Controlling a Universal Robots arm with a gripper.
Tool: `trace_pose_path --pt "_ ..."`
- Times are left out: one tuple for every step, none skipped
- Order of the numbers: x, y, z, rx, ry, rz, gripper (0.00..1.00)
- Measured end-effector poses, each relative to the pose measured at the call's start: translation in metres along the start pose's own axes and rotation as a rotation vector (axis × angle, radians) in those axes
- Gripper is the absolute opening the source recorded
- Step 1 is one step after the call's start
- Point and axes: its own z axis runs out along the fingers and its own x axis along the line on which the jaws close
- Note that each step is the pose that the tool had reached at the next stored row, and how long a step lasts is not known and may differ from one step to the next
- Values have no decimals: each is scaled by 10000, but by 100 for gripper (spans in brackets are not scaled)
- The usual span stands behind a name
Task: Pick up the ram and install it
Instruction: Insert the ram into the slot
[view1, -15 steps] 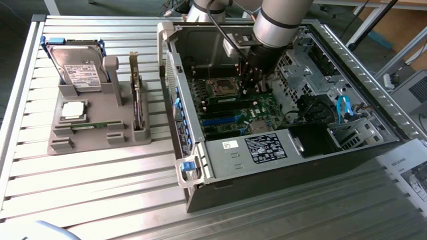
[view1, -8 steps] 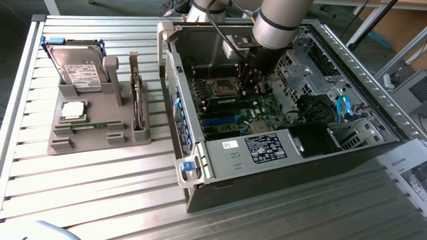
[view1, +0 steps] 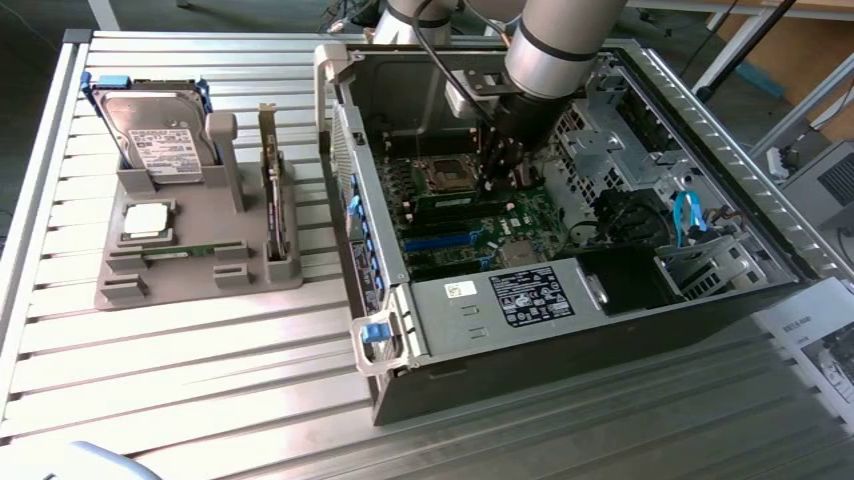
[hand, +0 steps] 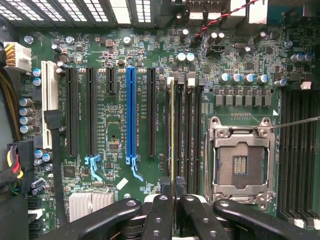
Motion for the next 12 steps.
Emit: trace_pose_path --pt "0 0 0 0 0 16 12" --pt "0 0 0 1 0 31 12" --pt "0 0 0 1 -1 44 12" --pt "0 0 1 2 -1 59 12" --pt "0 0 1 2 -1 75 12" --pt "0 0 1 2 -1 89 12" --pt "0 0 1 2 0 99 12" --pt "0 0 1 3 -1 99 12" --pt "0 0 1 3 -1 98 12" --pt "0 0 1 2 -1 99 12" --pt "0 -1 1 3 -1 100 12" --pt "0 -5 1 2 -2 99 12"
